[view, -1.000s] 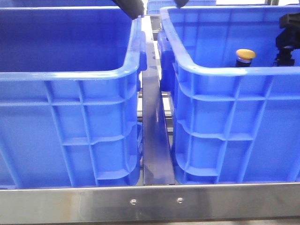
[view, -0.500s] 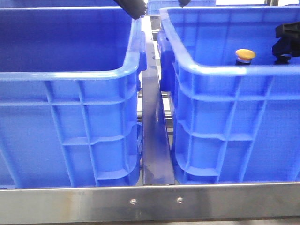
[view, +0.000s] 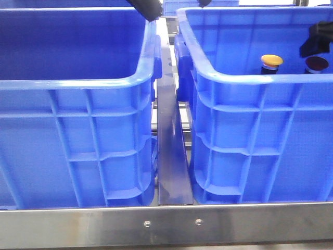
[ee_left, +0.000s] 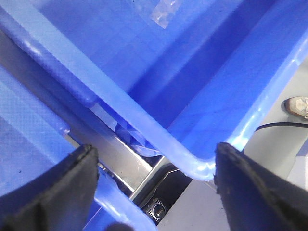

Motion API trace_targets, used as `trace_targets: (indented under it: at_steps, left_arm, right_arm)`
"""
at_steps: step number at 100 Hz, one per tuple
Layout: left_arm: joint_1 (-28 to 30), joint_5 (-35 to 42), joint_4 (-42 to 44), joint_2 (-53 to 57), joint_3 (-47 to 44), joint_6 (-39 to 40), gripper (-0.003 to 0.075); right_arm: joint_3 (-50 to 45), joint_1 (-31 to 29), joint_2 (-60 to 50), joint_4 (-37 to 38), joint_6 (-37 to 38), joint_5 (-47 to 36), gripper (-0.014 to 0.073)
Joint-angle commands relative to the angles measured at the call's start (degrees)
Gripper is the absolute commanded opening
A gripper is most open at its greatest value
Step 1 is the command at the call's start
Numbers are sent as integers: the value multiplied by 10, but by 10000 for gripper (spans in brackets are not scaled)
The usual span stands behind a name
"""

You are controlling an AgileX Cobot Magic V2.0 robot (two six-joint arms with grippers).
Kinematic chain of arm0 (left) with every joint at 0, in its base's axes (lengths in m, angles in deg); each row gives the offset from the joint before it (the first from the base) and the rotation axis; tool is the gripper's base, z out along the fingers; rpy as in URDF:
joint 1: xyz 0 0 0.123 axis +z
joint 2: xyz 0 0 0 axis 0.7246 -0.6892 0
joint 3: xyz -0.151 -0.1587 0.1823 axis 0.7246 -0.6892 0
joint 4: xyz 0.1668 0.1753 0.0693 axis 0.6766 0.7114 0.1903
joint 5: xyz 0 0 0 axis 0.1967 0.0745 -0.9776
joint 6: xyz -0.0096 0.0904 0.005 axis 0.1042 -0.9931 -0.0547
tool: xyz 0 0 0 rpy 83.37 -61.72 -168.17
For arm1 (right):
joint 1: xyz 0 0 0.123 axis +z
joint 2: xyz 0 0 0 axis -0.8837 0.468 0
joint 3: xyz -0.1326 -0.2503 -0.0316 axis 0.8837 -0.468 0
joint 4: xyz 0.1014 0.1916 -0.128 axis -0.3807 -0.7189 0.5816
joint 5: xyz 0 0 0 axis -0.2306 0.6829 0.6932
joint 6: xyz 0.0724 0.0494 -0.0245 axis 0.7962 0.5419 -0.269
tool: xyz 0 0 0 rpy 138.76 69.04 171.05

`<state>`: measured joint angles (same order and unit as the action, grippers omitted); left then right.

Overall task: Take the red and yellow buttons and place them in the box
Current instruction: 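Lower the red button beside the yellow one with the right gripper and release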

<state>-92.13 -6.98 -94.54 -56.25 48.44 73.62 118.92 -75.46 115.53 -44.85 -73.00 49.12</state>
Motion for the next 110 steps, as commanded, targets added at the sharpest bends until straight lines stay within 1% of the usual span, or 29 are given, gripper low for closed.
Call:
trace_targets:
  at_steps: [1, 14, 20, 23, 30, 35, 37, 42, 44, 49, 51, 56, 58, 61, 69, 75, 88, 110]
  left_arm:
    - [-4, 21, -13, 27, 18, 0, 483]
    - [-4, 21, -13, 27, 18, 0, 483]
    - [-4, 22, -13, 27, 18, 0, 481]
    - [-2, 22, -12, 27, 18, 0, 479]
    - [4, 23, -12, 27, 18, 0, 470]
    - [12, 28, -12, 28, 18, 0, 440]
    - [15, 32, -12, 28, 18, 0, 428]
    - [26, 42, -11, 28, 18, 0, 358]
    - [32, 43, -10, 28, 18, 0, 335]
    - [48, 46, -10, 28, 18, 0, 225]
    - [55, 46, -10, 28, 18, 0, 195]
    - [75, 46, -10, 28, 18, 0, 76]
    - [84, 46, -8, 28, 18, 0, 48]
    - [96, 46, -4, 28, 18, 0, -20]
    - [131, 46, 22, 28, 17, 0, -20]
    - [156, 42, 24, 29, 16, 0, -20]
    - [208, 51, 31, 42, 12, 0, -20]
    - [294, 99, 42, 91, -59, 0, -20]
  right_arm:
    - [0, -4, -55, -55, -4, 10, 593]
    - [-37, -4, -101, -55, -4, -3, 588]
    - [-57, -4, -128, -55, -4, -3, 557]
    - [-70, -4, -141, -55, -4, -3, 528]
    - [-97, -4, -175, -55, -4, -2, 417]
    - [-117, -4, -201, -55, -4, 0, 310]
    - [-127, -4, -212, -55, -4, 0, 283]
    - [-149, -4, -239, -55, -4, 0, 187]
    - [-155, -4, -251, -55, -4, 0, 167]
    - [-180, -4, -278, -55, -4, -1, 99]
    - [-186, -4, -289, -55, -4, -1, 85]
    - [-209, -4, -315, -55, -4, -1, 41]
    - [-215, -4, -326, -55, -4, -1, 33]
    - [-229, -4, -344, -55, -4, 0, 15]
    - [-261, -4, -384, -55, -4, 3, -8]
    - [-284, -4, -415, -55, -4, 3, -18]
    - [-321, -4, -472, -55, -4, 3, -19]
    - [-358, -4, -541, -55, -4, 18, -19]
